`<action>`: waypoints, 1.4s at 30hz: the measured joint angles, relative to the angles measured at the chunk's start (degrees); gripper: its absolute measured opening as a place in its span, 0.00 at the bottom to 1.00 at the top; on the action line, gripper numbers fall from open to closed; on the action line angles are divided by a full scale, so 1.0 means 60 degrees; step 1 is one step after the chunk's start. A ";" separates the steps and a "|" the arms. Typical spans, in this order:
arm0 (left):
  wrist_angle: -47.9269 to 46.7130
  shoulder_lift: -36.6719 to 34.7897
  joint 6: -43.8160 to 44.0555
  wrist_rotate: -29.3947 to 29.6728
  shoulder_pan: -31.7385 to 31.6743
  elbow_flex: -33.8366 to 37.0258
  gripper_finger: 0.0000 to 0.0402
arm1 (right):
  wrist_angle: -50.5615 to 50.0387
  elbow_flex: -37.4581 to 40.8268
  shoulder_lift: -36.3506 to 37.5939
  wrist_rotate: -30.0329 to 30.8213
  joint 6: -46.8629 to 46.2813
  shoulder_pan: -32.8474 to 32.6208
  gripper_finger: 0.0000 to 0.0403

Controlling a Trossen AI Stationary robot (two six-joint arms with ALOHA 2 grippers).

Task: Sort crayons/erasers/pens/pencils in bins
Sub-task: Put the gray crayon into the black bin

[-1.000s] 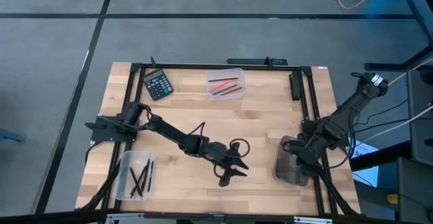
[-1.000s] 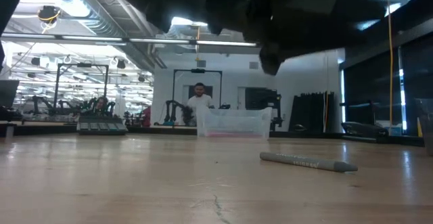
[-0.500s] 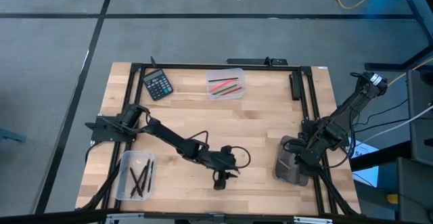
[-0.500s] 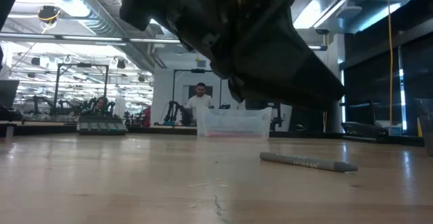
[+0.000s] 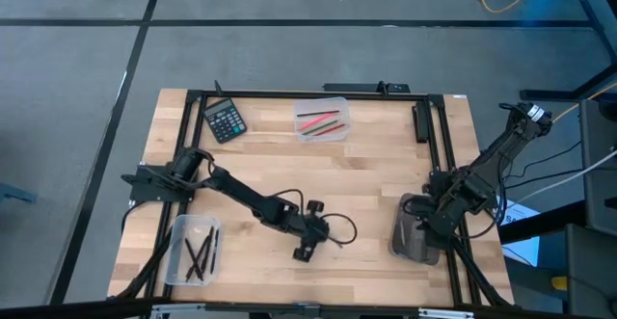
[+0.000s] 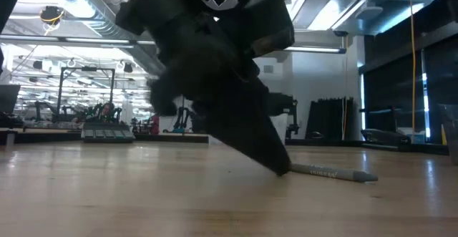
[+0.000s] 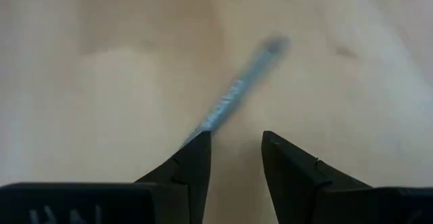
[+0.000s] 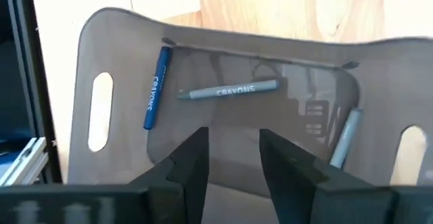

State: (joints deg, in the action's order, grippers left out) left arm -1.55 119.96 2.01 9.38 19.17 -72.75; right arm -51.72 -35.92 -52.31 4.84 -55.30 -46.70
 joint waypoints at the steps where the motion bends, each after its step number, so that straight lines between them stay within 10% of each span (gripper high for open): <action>1: 0.0142 0.0000 -0.0013 0.0330 -0.0022 0.0004 0.31 | 0.0000 0.0000 0.0000 0.0120 0.0025 0.0000 0.34; 17: 0.1931 0.0000 -0.1230 0.0444 -0.0664 0.0000 0.31 | 0.0007 0.0004 -0.0004 0.0271 0.0155 0.0004 0.34; 31: 0.3982 0.1684 -0.1102 -0.3232 -0.2107 -0.0331 0.31 | 0.0015 0.0004 -0.0004 0.0292 0.0296 0.0004 0.34; 42: 0.3753 0.2014 -0.0893 -0.2449 -0.1960 -0.0429 0.24 | 0.0000 0.0007 -0.0004 0.0507 0.0345 0.0004 0.34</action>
State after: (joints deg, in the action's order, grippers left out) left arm 20.97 132.05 -3.35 -5.31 7.41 -75.32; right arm -51.73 -35.88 -52.34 7.88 -53.23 -46.68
